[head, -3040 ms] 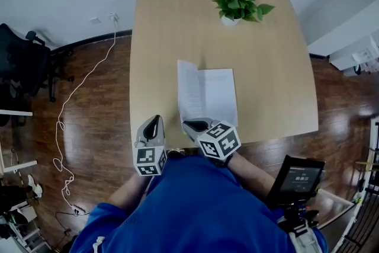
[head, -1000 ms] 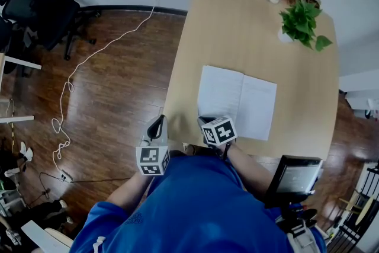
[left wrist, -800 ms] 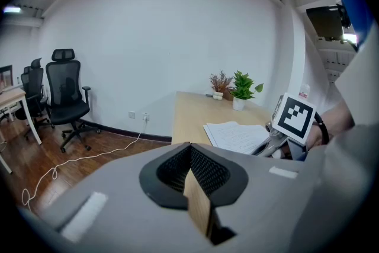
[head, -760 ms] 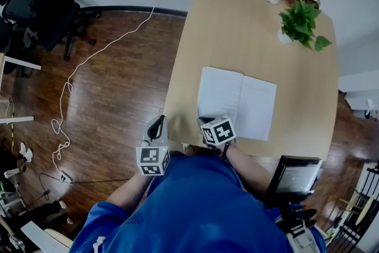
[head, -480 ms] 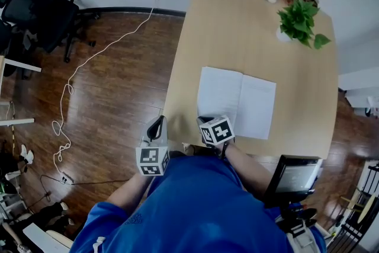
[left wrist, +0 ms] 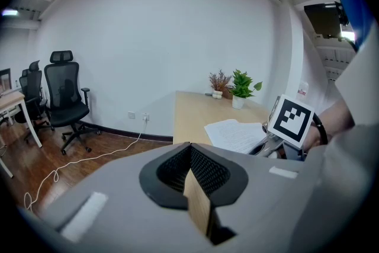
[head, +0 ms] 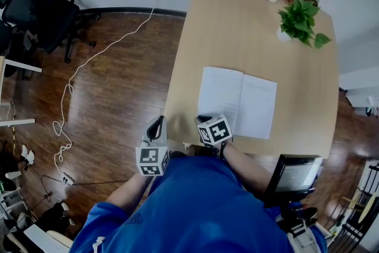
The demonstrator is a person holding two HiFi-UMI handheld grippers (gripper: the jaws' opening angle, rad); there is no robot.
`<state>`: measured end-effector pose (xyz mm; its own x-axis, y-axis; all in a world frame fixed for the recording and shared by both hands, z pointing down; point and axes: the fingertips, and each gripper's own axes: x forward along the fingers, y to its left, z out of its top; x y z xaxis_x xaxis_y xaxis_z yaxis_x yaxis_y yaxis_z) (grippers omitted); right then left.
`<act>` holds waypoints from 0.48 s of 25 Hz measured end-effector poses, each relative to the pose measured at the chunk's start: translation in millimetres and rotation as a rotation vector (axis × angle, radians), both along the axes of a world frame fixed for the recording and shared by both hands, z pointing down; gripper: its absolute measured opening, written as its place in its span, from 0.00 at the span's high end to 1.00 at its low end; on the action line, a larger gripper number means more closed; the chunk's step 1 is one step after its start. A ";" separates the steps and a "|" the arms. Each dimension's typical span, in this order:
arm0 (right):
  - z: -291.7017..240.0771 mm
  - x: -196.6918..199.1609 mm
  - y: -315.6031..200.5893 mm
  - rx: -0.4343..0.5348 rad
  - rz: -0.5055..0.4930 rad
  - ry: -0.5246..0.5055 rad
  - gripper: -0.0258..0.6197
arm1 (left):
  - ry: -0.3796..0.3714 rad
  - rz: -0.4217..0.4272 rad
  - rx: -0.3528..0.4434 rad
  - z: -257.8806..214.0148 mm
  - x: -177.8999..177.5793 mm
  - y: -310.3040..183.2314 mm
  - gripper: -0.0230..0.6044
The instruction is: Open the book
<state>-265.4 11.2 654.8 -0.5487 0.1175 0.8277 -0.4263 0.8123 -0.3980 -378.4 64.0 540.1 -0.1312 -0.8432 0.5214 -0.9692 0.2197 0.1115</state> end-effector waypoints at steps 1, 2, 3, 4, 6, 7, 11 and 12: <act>-0.1 -0.1 -0.6 0.002 0.004 -0.003 0.90 | 0.000 0.000 0.000 0.1 -0.3 -0.1 0.95; -0.3 -0.1 -1.1 0.002 0.008 -0.007 0.90 | 0.000 0.000 0.000 0.3 -0.5 -0.1 0.95; -0.3 -0.2 -1.2 0.000 0.010 -0.011 0.89 | 0.001 0.000 -0.001 0.5 -0.6 -0.1 0.95; 0.1 -0.2 -1.1 -0.005 0.011 -0.014 0.87 | 0.001 0.000 -0.001 0.9 -0.6 -0.3 0.95; 2.1 0.6 -0.7 -0.013 0.009 -0.016 0.84 | 0.001 0.003 -0.001 2.9 0.0 -1.3 0.95; 3.1 1.1 -0.6 -0.014 0.010 -0.016 0.84 | 0.001 0.004 -0.001 3.9 0.2 -1.8 0.95; 2.0 1.5 -1.5 -0.018 0.018 -0.026 0.83 | 0.004 0.010 -0.001 4.1 1.3 -4.8 0.95; 1.0 1.5 -2.2 -0.017 0.021 -0.031 0.83 | 0.004 0.012 0.000 4.2 2.2 -6.0 0.95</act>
